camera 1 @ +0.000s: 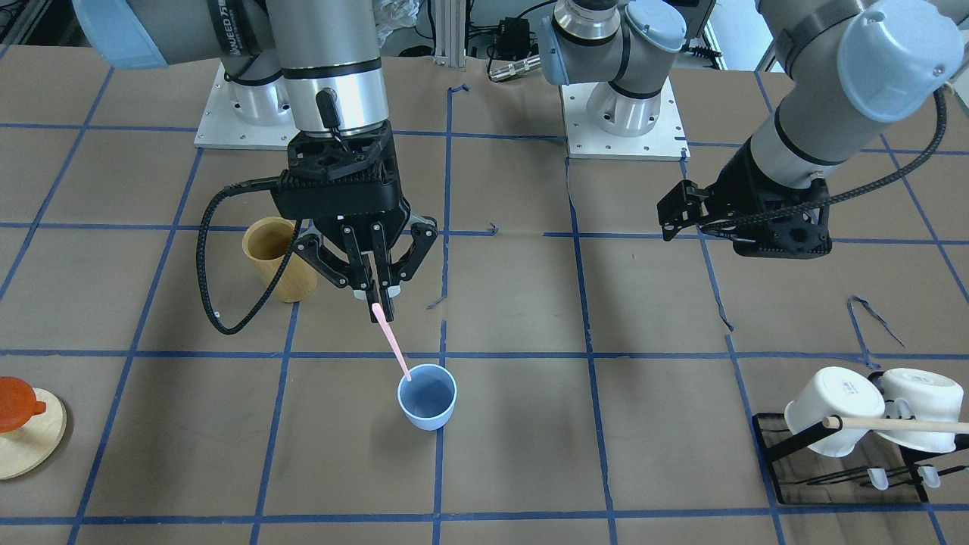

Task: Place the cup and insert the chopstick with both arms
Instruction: 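Lower the chopstick into the blue cup and open the right gripper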

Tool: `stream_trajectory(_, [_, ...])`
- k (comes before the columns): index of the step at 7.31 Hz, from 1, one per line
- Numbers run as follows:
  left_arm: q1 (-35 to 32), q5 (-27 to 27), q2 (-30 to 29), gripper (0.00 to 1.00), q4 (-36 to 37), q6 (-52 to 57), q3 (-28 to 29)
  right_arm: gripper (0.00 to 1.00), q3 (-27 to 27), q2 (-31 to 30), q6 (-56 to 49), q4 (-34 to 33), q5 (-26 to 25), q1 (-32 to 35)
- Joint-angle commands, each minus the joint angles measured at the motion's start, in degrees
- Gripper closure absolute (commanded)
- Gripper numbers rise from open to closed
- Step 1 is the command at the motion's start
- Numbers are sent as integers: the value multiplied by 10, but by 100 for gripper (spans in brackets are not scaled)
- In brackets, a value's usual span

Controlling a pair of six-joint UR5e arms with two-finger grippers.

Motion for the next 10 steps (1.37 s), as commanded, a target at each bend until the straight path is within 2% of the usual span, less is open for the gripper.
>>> stream_trajectory(1, [-13, -2, 5, 0, -5, -74, 12, 100, 14, 22, 1, -39, 0, 1])
stream_trajectory(3, [-23, -2, 4, 0, -4, -91, 10, 100, 30, 25, 5, -59, 1, 1])
stream_trajectory(4, [-23, -2, 3, 0, -3, -91, 5, 93, 32, 26, 41, -56, 4, 1])
stream_trajectory(7, [-22, -2, 0, 0, -2, -88, 2, 0, 32, 23, 55, -60, -1, 1])
stream_trajectory(9, [-23, -2, -5, 0, -2, -89, 3, 0, 19, 13, 50, -31, -2, -3])
stream_trajectory(10, [-23, -2, -6, 0, 0, -90, 5, 0, 5, -10, 47, 60, -1, -12])
